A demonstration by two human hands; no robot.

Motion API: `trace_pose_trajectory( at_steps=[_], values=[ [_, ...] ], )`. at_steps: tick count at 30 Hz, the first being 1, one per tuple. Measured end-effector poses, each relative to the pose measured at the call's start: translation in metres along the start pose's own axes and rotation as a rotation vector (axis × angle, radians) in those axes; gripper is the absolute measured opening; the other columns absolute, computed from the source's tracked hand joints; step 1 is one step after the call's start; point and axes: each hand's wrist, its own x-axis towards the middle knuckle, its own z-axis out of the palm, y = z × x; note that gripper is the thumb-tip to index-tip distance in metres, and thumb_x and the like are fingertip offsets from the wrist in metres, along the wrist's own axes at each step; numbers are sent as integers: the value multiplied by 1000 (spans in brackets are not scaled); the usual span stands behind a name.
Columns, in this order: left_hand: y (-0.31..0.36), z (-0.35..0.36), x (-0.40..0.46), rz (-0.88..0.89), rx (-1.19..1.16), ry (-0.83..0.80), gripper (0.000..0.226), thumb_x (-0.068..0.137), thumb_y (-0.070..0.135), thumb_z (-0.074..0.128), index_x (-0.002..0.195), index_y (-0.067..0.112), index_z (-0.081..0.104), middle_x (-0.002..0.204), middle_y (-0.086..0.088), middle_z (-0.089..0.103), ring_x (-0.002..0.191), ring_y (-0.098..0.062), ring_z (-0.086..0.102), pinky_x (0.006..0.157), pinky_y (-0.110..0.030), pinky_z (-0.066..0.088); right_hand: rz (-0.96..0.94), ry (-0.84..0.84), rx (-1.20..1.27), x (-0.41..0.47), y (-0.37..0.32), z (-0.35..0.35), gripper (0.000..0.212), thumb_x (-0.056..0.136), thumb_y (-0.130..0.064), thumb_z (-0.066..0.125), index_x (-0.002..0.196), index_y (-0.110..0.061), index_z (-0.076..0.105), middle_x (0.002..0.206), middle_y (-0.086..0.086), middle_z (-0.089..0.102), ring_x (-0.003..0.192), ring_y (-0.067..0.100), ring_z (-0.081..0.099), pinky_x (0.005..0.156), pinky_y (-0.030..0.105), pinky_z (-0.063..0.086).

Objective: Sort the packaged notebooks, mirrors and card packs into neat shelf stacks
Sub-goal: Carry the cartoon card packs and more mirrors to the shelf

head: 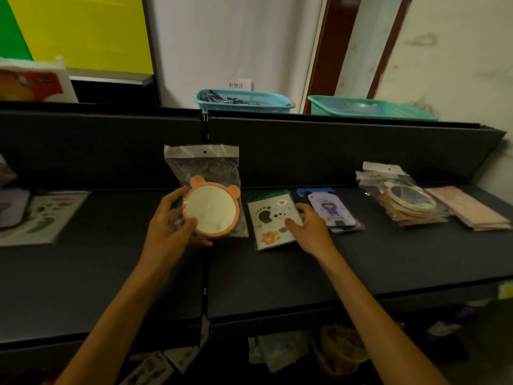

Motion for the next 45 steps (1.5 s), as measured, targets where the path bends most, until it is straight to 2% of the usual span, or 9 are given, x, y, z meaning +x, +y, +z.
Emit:
trace_pose_trajectory(
  at_steps=[6,12,15,18,21,25,32,37,45],
  values=[
    [0,13,3,19,-28,-58,55,90,1,54,128,38,41,140,-6,44,107,-26,59,59,-32,59,-115,56,-303,-8,7,-14,56,89,-31,61,139,-17,40,131,8,52,117,24,51,98,40,45],
    [-1,46,1,1,-30,-101,56,89,2,56,129,38,40,132,1,48,104,-21,60,61,-34,60,-205,60,-508,-22,27,-61,50,89,-34,59,136,-25,45,140,2,46,127,21,42,108,38,33],
    [-3,73,-2,16,42,-131,58,88,3,57,134,35,39,132,2,47,110,-21,57,71,-39,59,-183,63,-573,-32,48,-90,48,90,-34,57,135,-25,45,137,0,48,124,20,42,104,34,32],
    [-3,109,-12,45,72,-144,59,89,4,56,136,34,38,137,2,43,116,-19,51,66,-27,56,-143,68,-596,-42,68,-123,49,91,-37,55,137,-25,44,138,-2,46,126,20,40,106,36,30],
    [1,151,-26,71,47,-165,58,89,0,54,133,35,39,134,5,39,104,-13,52,54,-18,54,-116,68,-592,-53,89,-160,48,92,-39,54,137,-25,43,139,-3,45,128,19,39,107,37,29],
    [5,209,-45,5,-69,-238,58,89,-4,52,129,36,41,132,3,41,101,-17,56,57,-30,59,-88,70,-609,-66,120,-212,48,92,-41,52,137,-25,43,139,-3,45,129,19,39,106,38,30],
    [6,290,-77,40,-50,-274,57,90,-3,52,133,32,39,140,1,37,116,-25,52,61,-39,60,-118,65,-588,-77,170,-281,48,93,-39,53,137,-25,43,139,-3,45,128,19,40,106,37,30],
    [10,336,-93,70,-39,-278,58,89,-7,51,138,22,36,118,16,45,96,-5,60,57,-31,59,-142,63,-565,-77,195,-314,48,93,-38,53,137,-25,43,139,-4,45,129,18,39,107,36,28],
    [16,405,-95,30,-53,-246,59,90,-6,52,138,24,36,110,20,45,92,-10,57,54,-28,58,-126,59,-554,-65,236,-368,48,93,-37,54,137,-24,43,139,-1,46,129,19,39,107,37,28]
  ],
)
